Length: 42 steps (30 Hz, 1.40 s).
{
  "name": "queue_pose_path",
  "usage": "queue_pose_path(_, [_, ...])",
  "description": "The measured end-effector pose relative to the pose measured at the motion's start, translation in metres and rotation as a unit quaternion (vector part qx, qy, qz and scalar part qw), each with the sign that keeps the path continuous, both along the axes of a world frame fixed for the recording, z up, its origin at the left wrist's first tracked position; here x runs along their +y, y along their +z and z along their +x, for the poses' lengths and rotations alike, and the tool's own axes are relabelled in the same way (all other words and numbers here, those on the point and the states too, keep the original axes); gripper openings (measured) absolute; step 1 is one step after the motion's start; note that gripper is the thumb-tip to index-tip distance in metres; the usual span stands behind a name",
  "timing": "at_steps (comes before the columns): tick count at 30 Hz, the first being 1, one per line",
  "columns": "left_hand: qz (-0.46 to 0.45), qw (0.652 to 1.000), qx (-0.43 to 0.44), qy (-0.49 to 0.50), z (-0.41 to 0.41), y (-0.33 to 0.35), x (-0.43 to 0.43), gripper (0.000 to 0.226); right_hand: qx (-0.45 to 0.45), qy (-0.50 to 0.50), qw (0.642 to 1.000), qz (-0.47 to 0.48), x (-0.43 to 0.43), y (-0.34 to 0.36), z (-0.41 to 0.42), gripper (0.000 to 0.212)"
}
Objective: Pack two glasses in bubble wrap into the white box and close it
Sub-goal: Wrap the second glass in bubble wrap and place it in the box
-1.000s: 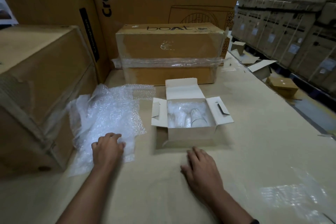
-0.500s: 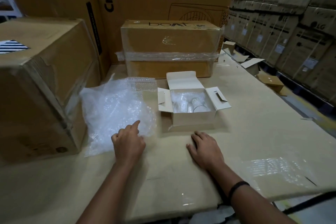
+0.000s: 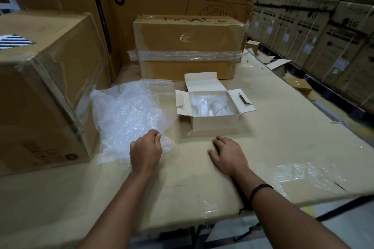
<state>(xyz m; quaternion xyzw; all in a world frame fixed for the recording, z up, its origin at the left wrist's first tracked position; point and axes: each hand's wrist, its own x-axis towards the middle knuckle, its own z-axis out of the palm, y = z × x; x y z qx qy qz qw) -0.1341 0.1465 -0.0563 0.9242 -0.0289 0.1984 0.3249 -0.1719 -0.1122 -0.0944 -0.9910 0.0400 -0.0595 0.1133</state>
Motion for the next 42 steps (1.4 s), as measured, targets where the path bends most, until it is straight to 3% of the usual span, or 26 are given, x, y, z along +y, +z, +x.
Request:
queue_pose_path(5, [-0.038,0.996,-0.033,-0.076,-0.049,-0.007,-0.025,0.004,0.002,0.006,1.000,0.029,-0.002,-0.002,0.003,0.056])
queue_pose_path(7, [-0.014,0.994,-0.008,-0.112,-0.063,-0.020,-0.037,0.007,-0.012,-0.027,0.987,0.160,-0.005,0.008,0.002,0.062])
queue_pose_path(9, [0.000,0.989,0.010,-0.147,-0.074,-0.028,-0.050,0.007,-0.001,-0.076,0.926,0.370,-0.004,0.026,-0.001,0.062])
queue_pose_path(10, [-0.001,0.986,0.017,-0.164,-0.077,-0.028,-0.056,0.009,0.016,-0.072,0.890,0.449,-0.001,0.034,0.000,0.056])
queue_pose_path(11, [-0.001,0.983,0.022,-0.181,-0.078,-0.027,-0.062,0.011,0.032,-0.042,0.876,0.479,0.004,0.045,0.000,0.048])
queue_pose_path(13, [-0.009,0.977,0.036,-0.209,-0.076,-0.023,-0.073,0.016,0.072,0.024,0.889,0.451,0.015,0.059,0.005,0.039])
queue_pose_path(15, [-0.036,0.974,0.058,-0.215,-0.074,-0.016,-0.081,0.025,0.099,0.029,0.905,0.413,0.017,0.061,0.012,0.029])
queue_pose_path(20, [-0.098,0.988,-0.032,-0.115,-0.060,0.001,-0.072,0.043,0.107,0.024,0.873,0.475,-0.023,0.074,0.016,0.015])
queue_pose_path(22, [-0.052,0.988,-0.049,-0.137,-0.047,0.000,-0.069,0.046,0.146,0.026,0.856,0.496,-0.052,0.078,0.012,0.017])
queue_pose_path(24, [0.035,0.986,-0.017,-0.164,-0.039,-0.002,-0.073,0.055,0.187,0.013,0.874,0.449,-0.080,0.079,0.011,0.020])
queue_pose_path(28, [0.213,0.953,0.097,-0.192,-0.032,-0.013,-0.092,0.074,0.229,-0.044,0.952,0.200,-0.124,0.073,0.019,0.029])
queue_pose_path(31, [0.276,0.924,0.183,-0.192,-0.032,-0.024,-0.105,0.066,0.197,-0.085,0.970,0.111,-0.137,0.071,0.024,0.007])
queue_pose_path(33, [0.279,0.918,0.212,-0.185,-0.034,-0.028,-0.109,0.065,0.148,-0.080,0.985,-0.042,-0.131,0.072,0.021,0.053])
queue_pose_path(34, [0.274,0.919,0.216,-0.182,-0.035,-0.030,-0.110,0.065,0.086,-0.066,0.990,-0.087,-0.123,0.073,0.017,0.062])
queue_pose_path(36, [0.269,0.925,0.205,-0.175,-0.035,-0.031,-0.109,0.069,-0.001,0.004,0.998,-0.070,-0.098,0.068,0.008,0.059])
queue_pose_path(38, [0.245,0.945,0.170,-0.133,-0.032,-0.030,-0.105,0.076,0.052,0.089,0.994,-0.035,-0.074,0.052,-0.003,0.063])
queue_pose_path(40, [0.201,0.972,0.116,-0.024,-0.027,-0.026,-0.099,0.066,0.145,0.126,0.980,-0.046,-0.064,0.032,-0.010,0.079])
queue_pose_path(42, [0.185,0.971,0.106,0.107,-0.023,-0.023,-0.089,0.058,0.156,0.126,0.979,-0.034,-0.065,0.017,-0.015,0.094])
